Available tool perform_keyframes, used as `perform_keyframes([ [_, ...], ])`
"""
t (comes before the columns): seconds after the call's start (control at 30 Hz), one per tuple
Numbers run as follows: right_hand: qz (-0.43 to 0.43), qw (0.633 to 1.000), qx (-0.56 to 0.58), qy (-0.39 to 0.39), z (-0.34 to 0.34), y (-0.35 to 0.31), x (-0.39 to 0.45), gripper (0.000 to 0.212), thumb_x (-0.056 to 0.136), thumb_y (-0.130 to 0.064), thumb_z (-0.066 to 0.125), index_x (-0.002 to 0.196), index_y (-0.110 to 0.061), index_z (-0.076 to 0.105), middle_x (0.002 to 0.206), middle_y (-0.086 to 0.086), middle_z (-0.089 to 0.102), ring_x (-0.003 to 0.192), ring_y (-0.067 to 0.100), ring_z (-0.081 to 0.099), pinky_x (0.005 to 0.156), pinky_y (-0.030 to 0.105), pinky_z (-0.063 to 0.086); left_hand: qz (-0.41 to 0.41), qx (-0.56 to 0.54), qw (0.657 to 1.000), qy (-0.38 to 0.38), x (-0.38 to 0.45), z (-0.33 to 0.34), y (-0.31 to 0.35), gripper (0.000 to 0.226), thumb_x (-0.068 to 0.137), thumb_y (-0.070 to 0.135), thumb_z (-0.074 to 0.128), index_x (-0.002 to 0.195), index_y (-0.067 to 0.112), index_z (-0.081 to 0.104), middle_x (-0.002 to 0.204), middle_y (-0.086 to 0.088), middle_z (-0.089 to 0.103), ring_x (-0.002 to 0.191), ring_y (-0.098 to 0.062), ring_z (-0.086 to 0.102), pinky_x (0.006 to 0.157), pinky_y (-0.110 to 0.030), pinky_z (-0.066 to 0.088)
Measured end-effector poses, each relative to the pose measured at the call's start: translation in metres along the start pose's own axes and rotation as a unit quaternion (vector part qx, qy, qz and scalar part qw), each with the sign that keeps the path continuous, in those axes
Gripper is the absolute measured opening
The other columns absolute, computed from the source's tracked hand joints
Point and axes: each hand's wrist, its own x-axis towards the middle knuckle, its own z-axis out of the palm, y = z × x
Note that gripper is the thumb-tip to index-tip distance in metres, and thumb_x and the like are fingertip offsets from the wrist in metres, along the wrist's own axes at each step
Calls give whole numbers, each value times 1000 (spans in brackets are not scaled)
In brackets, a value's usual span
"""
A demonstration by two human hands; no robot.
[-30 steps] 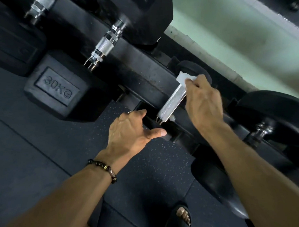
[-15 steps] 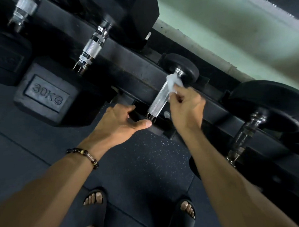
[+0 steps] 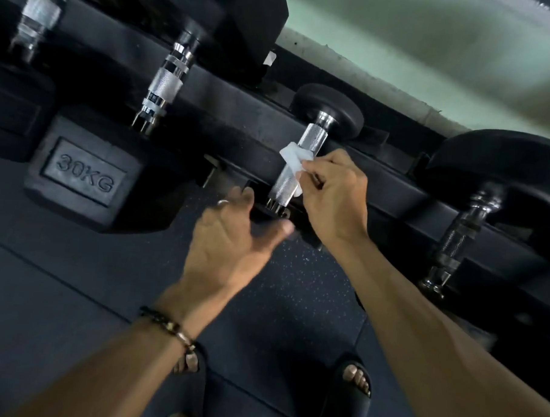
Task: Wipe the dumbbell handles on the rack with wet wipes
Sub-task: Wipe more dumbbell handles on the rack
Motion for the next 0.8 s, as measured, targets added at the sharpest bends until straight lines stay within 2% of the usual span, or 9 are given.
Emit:
perform_keyframes([
  [0.07, 8, 1000, 5, 9, -1, 0, -4, 12, 88, -5, 72, 99, -1, 75, 96, -1, 59, 71, 5, 60, 66, 4, 47, 31, 58, 998, 18, -6, 12, 4, 90, 74, 61, 72, 136, -1, 49, 139, -21, 54, 122, -34, 58, 101, -38, 46],
  [0.13, 2, 1000, 12, -25, -1, 3, -14, 15, 86, -5, 73, 101, -2, 75, 94, -3, 59, 70, 1, 57, 66, 3, 46, 31, 69, 996, 43, -3, 14, 4, 87, 72, 57, 77, 132, 1, 51, 139, -19, 54, 120, -34, 59, 97, -38, 47],
  [0.2, -14, 996, 3, -83, 1, 4, -29, 17, 85, -5, 75, 102, -5, 76, 91, -3, 59, 72, 2, 57, 68, 5, 46, 37, 50, 996, 56, -1, 12, 2, 68, 71, 54, 79, 113, 7, 57, 122, -10, 67, 103, -30, 67, 85, -36, 50],
  [0.27, -26, 992, 4, -126, 0, 2, -30, 15, 84, -6, 76, 99, -8, 77, 88, -3, 60, 73, 6, 60, 70, 9, 48, 41, 21, 997, 60, 1, 6, 0, 53, 69, 52, 81, 91, 16, 49, 94, -1, 69, 82, -26, 67, 73, -33, 52],
  [0.33, -36, 987, -10, -154, -5, 1, -14, 11, 85, -10, 75, 95, -7, 76, 93, -2, 63, 77, 7, 62, 73, 13, 53, 28, -15, 998, 46, 4, -1, -4, 48, 68, 51, 81, 85, 21, 47, 83, 5, 69, 76, -22, 66, 74, -36, 54],
  [0.5, 34, 998, 28, -37, -4, -1, 1, 7, 86, -10, 75, 93, -8, 75, 97, -2, 64, 77, -1, 60, 70, 2, 46, 18, -49, 999, 11, 10, -8, -9, 39, 69, 49, 82, 79, 24, 53, 72, 17, 67, 62, 1, 60, 73, -23, 50],
  [0.67, 123, 983, 74, -117, 5, -3, -26, 6, 83, -10, 77, 85, -15, 74, 88, -9, 63, 76, 2, 64, 70, 10, 51, 6, -68, 998, 3, 11, -10, -11, 43, 67, 47, 85, 72, 23, 49, 55, 13, 55, 45, 2, 49, 50, -15, 38],
  [0.73, 124, 980, 78, -138, 0, -2, -15, 10, 82, -10, 79, 83, -17, 73, 89, -11, 63, 78, 2, 66, 72, 13, 54, 8, -67, 998, 2, 12, -10, -13, 41, 67, 50, 84, 77, 23, 55, 60, 13, 61, 51, 3, 54, 56, -19, 44],
  [0.8, 131, 980, 99, -110, -3, -2, -4, 12, 82, -10, 78, 83, -20, 72, 92, -10, 66, 82, 3, 67, 72, 13, 54, 13, -72, 997, -2, 13, -10, -15, 40, 67, 53, 81, 84, 23, 61, 72, 14, 69, 66, 1, 63, 73, -27, 53],
])
